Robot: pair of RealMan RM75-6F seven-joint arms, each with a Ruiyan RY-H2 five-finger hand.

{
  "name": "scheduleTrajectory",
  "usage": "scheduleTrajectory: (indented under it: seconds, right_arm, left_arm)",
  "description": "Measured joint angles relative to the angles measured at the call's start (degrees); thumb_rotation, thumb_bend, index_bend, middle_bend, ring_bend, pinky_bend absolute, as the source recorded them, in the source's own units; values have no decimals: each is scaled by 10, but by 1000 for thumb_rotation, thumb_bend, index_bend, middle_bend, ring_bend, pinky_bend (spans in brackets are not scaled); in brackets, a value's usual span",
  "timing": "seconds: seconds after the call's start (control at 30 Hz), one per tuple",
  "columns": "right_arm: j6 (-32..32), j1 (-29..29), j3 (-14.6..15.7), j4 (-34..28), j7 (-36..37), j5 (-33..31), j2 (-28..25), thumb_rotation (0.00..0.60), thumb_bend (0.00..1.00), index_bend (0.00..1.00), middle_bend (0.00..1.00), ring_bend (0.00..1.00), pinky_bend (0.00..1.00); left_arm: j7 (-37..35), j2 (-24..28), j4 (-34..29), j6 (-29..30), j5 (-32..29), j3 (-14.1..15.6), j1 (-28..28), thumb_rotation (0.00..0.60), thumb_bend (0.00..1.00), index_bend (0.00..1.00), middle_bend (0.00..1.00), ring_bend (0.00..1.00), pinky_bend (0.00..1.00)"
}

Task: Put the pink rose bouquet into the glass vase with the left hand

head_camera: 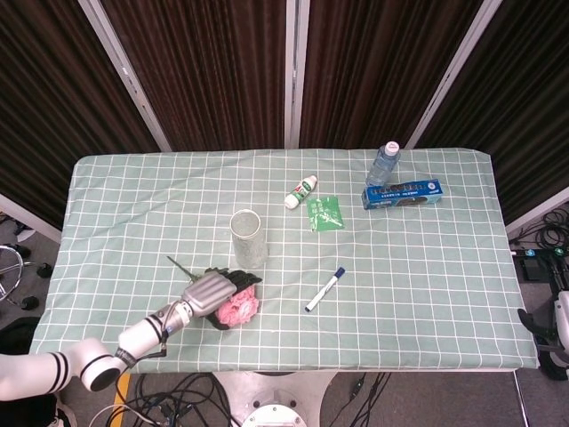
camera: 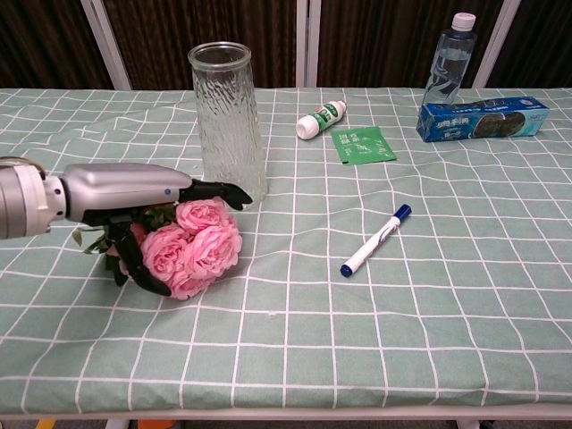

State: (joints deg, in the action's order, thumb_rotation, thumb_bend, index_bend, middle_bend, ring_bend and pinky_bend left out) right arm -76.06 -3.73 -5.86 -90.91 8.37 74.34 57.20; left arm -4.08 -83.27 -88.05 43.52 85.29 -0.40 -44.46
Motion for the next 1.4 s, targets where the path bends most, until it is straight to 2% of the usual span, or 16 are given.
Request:
scheduleTrajectory:
  seconds: [0.1,0.23,0.37,0.5,0.83,1.07,1.27,1.4]
  right_arm:
    - [1,1,0,1,1,-3,0,600,197,0,0,0,0]
    - [2,1,0,1,1,-2,0,600,197,0,0,0,0]
    - [2,2,-1,1,1,-4,0,600,197,0,0,0,0]
    - [2,3,-1,2,1,-6,-1,600,196,0,0,0,0]
    - [4,3,-2,-2,-3,-8,-3,600,197,0,0,0,0]
    - [1,4,-2,-12,-11,-9,-7,600,197,0,0,0,0]
    - [-6,5,-3,-19,-16,-7,-10,600,197,0,0,0,0]
    - [-5,5,-3,-23,-19,-8,-11,600,197,0,0,0,0]
  left_arm:
    - [1,-6,5,13,5,2,3,600,0,259,186,191,366]
    - [6,-9,9,21,11,7,5,600,0,295,261,243,419]
    - [9,-11,12,30,11,8,7,600,0,342,303,259,428]
    - [10,-11,12,35,6,9,12,600,13,405,366,315,459]
    - [16,-6,11,74,12,12,27,600,89,451,424,377,527]
    - [7,37,-27,104,23,12,39,600,120,487,471,419,573]
    - [36,89,-70,131,27,15,55,600,142,518,508,466,622]
    - [42,98,-79,149,23,14,70,600,163,552,543,505,660]
